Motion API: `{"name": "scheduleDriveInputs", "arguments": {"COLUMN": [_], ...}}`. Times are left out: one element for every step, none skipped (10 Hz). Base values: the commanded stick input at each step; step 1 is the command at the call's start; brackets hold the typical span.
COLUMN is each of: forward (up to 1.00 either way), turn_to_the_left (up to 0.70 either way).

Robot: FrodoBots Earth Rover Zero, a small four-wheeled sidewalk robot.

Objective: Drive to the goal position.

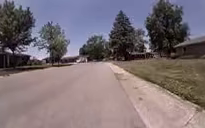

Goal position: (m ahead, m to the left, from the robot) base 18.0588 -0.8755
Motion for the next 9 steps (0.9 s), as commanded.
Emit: {"name": "scheduleDriveInputs", "arguments": {"forward": [0.7,0.7,0.7,0.7,0.7,0.7,0.7,0.7,0.7], "turn_to_the_left": [0.0,0.0,0.0,0.0,-0.18,-0.35,-0.26,0.0,0.0]}}
